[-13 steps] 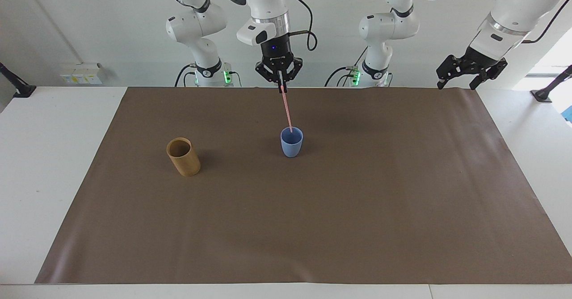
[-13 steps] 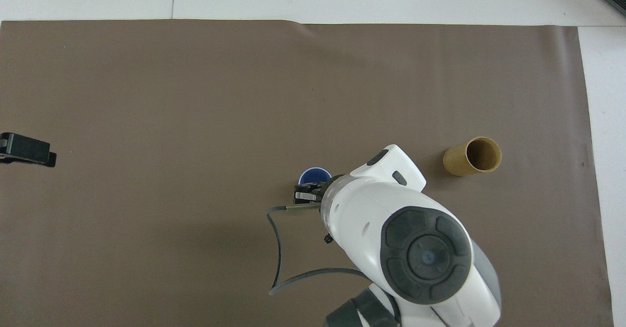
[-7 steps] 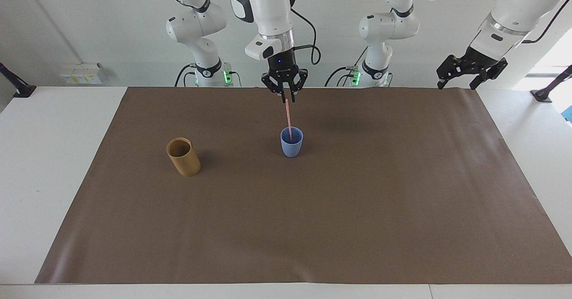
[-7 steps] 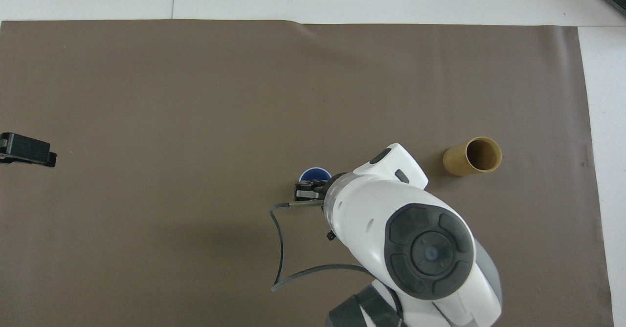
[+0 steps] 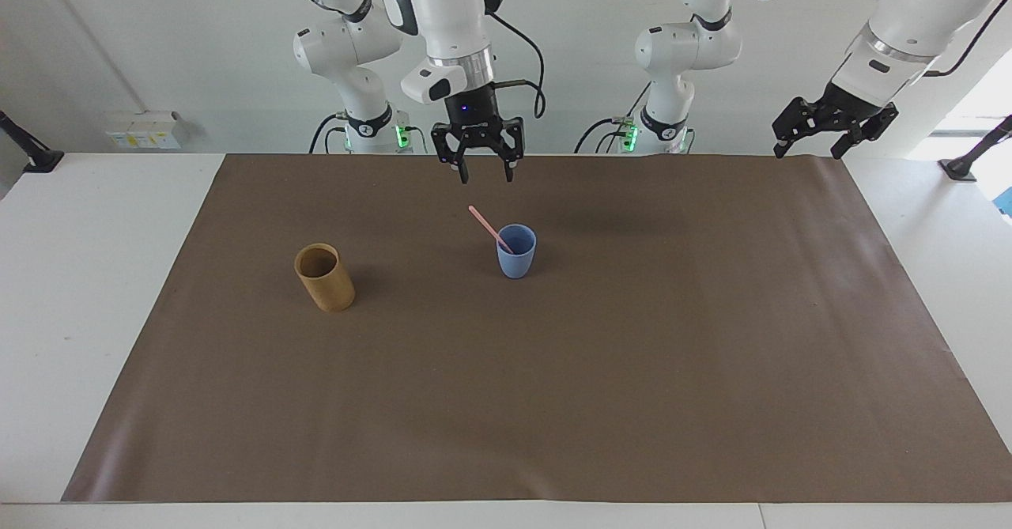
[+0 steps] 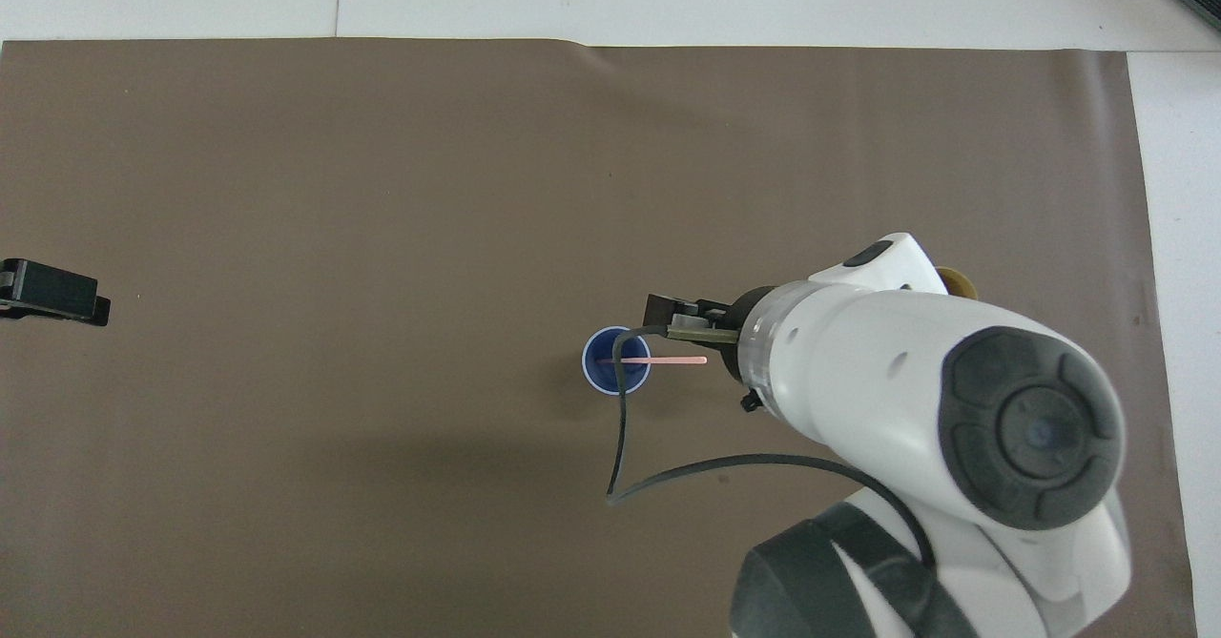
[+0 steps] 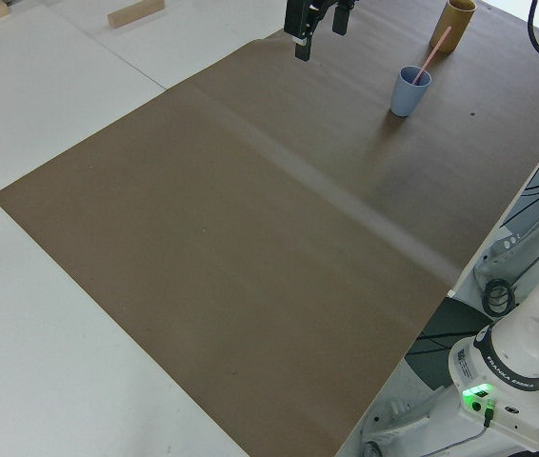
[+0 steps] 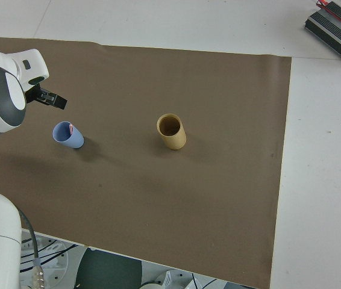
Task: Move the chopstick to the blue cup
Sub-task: 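Open the right gripper to drop the pink stick into the blue cup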
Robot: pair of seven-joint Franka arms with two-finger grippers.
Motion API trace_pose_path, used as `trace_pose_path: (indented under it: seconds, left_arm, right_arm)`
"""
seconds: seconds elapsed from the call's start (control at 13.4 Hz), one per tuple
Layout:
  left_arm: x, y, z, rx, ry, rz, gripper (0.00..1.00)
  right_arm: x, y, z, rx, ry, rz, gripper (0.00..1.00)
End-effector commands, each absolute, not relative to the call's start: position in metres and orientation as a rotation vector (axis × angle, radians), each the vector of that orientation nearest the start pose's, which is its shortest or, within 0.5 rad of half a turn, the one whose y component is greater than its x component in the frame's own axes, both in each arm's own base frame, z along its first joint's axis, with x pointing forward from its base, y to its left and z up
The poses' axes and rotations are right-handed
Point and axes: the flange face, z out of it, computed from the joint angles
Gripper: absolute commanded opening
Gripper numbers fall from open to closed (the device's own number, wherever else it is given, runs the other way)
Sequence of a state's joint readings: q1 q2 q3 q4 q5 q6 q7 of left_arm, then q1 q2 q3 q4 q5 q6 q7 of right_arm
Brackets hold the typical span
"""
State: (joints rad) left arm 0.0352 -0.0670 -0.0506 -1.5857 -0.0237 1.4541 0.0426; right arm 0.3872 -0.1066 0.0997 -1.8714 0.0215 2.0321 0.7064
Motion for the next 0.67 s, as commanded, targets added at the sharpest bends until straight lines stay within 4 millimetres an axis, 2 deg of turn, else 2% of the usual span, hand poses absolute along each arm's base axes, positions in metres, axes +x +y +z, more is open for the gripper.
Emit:
trace_pose_path:
  seconds: [0.0,0.22,0.3,0.37,0.6]
  left_arm:
    - [0.517,-0.009,0.646,-3.159,0.092,0.082,1.0]
    - [0.517,-0.009,0.646,-3.159,0.092,0.082,1.0]
    - [0.517,-0.009,0.646,-3.159,0.092,0.082,1.0]
    - [0.517,-0.009,0.646,-3.159,0.092,0.082,1.0]
    - [0.517,-0.009,0.646,-3.159,0.092,0.082,1.0]
  right_arm:
    - [0.494,0.207,0.606,-2.976,0.406,-0.28,1.0]
    - [0.508,0.143,0.632,-3.042,0.366,-0.223,1.0]
    - [0.515,0.113,0.632,-3.053,0.381,-0.206,1.0]
    - [0.523,0.085,0.644,-3.041,0.403,-0.23,1.0]
    - [0.548,0.059,0.655,-3.066,0.416,-0.153,1.0]
